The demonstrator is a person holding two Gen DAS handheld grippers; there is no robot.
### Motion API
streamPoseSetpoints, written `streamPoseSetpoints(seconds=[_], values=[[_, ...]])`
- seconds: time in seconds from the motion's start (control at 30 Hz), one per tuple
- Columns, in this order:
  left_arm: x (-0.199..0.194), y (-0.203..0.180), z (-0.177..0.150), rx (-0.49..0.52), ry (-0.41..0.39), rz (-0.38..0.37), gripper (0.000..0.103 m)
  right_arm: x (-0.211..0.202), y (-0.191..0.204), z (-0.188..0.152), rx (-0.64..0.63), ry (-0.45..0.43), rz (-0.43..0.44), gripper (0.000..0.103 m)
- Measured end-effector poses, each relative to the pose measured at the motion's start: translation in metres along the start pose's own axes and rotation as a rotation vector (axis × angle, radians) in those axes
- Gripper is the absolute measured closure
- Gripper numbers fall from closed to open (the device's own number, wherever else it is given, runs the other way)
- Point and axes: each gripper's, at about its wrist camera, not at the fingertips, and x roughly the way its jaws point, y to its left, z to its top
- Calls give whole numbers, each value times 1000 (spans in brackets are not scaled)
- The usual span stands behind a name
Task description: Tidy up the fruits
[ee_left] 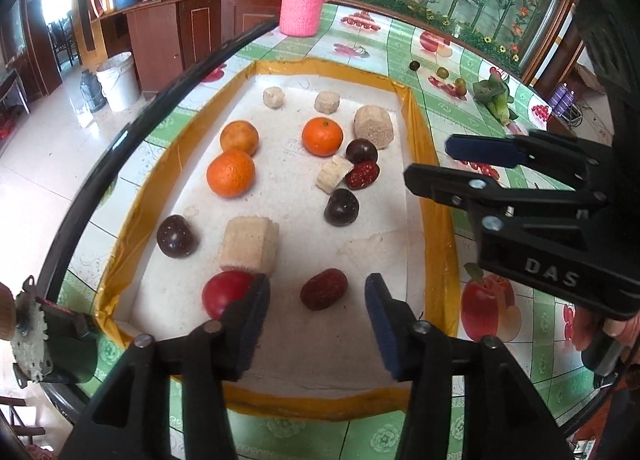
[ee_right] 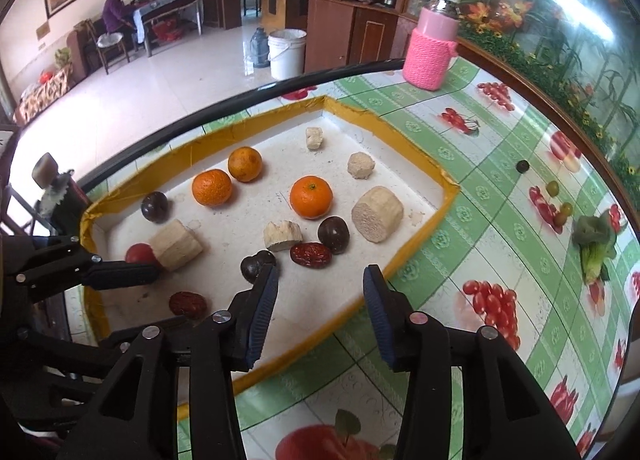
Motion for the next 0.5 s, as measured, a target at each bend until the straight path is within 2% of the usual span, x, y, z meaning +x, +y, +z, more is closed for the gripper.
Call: streamPoseSetpoints(seconds=[0.17, 0.23, 0.27, 0.33, 0.5], values=[[-13, -3, -1, 9, -41, 41, 36, -22, -8, -11, 74, -47, -36, 42], [-18, -5, -1, 13, -63, 68, 35, -29, -13, -17, 111, -61, -64, 28], [-20, -6, -2, 17, -73, 82, 35, -33, -14, -20, 129, -68, -73, 26], [-23, -8, -2, 22, -90, 118, 26, -39, -16, -27, 156, -71, -83, 23], [-34, -11, -10, 1, -143, 193, 23, -52, -10, -48, 169, -81, -108, 4]])
